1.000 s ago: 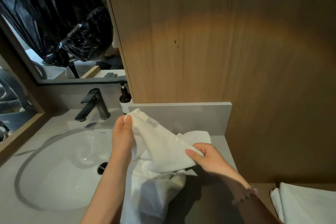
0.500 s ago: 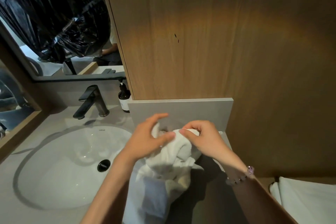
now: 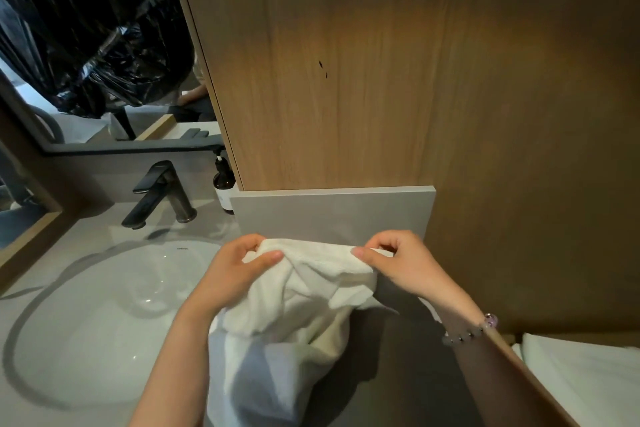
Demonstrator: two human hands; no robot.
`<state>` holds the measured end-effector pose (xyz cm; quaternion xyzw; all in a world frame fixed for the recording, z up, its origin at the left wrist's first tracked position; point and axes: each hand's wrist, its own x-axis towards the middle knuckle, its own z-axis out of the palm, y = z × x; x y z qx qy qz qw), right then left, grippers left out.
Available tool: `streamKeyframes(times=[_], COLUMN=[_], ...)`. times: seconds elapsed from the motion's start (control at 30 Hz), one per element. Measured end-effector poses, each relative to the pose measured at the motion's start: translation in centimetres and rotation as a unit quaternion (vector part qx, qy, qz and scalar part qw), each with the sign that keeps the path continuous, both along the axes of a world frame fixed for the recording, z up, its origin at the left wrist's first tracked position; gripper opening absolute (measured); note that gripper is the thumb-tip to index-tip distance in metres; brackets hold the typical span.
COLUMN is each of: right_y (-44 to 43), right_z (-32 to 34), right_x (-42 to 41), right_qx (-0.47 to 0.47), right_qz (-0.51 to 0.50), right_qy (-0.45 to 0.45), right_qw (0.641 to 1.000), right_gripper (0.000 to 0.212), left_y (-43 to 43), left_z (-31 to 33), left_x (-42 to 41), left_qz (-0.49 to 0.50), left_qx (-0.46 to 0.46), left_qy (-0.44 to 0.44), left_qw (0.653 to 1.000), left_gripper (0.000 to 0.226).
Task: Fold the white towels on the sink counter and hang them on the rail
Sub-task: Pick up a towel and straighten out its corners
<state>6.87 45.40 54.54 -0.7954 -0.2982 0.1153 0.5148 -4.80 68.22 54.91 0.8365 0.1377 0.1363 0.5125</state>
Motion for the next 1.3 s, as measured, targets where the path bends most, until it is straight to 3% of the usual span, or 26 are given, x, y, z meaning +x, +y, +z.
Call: streamKeyframes(times=[0.1, 0.2, 0.3, 0.37, 0.47, 0.57, 0.63, 0.73, 0.93, 1.07, 1.2, 1.3], right_y=[0.1, 0.3, 0.7, 1.2, 2.2, 3.3, 3.9, 4.0, 5.3, 5.7, 5.7, 5.8], right_z=[-0.4, -0.8, -0.8, -0.4, 0.6, 1.1, 0.9, 0.4, -1.1, -1.8, -2.2, -2.2], right_x=[0.4, 0.7, 0.4, 0.1, -0.6, -1.2, -1.3, -1.4, -2.3, -2.8, -2.9, -3.1], right_qx=[0.005, 0.022, 0.038, 0.060, 0.075, 0.099, 0.132, 0.146, 0.069, 0.052, -0.033, -0.031], right_qz=[0.008, 0.011, 0.014, 0.016, 0.029, 0.040, 0.047, 0.081, 0.122, 0.119, 0.081, 0.061], right_qy=[0.034, 0.078, 0.101, 0.112, 0.117, 0.098, 0.096, 0.106, 0.140, 0.146, 0.067, 0.031], right_qw=[0.999, 0.997, 0.994, 0.992, 0.990, 0.989, 0.986, 0.980, 0.980, 0.981, 0.994, 0.997], right_gripper=[0.016, 0.022, 0.016, 0.007, 0.006, 0.010, 0.014, 0.016, 0.027, 0.012, 0.013, 0.027], left_y=[1.0, 1.8, 1.6, 0.6, -1.6, -3.5, -4.0, -4.0, -4.2, -4.8, -3.7, -2.3], left_z=[0.0, -0.1, 0.5, 1.6, 3.0, 3.2, 2.9, 2.6, 3.9, 4.6, 4.1, 3.9], left_x=[-0.7, -1.3, -1.5, -1.1, 0.1, 1.6, 2.1, 1.9, 1.4, 1.1, 1.5, 2.2], left_qz=[0.050, 0.092, 0.078, 0.021, -0.070, -0.110, -0.095, -0.045, -0.009, 0.012, 0.071, 0.128], left_qx=[0.039, 0.060, 0.250, 0.271, 0.239, 0.214, 0.185, 0.123, -0.010, -0.205, -0.240, -0.284], left_qy=[0.030, 0.065, 0.136, 0.116, 0.074, 0.038, 0.010, -0.032, -0.102, -0.121, -0.137, -0.142], left_qw=[0.998, 0.992, 0.956, 0.955, 0.966, 0.970, 0.978, 0.991, 0.995, 0.971, 0.958, 0.940], left_gripper=[0.016, 0.021, 0.029, 0.043, 0.048, 0.029, 0.009, 0.022, 0.019, 0.023, 0.028, 0.030])
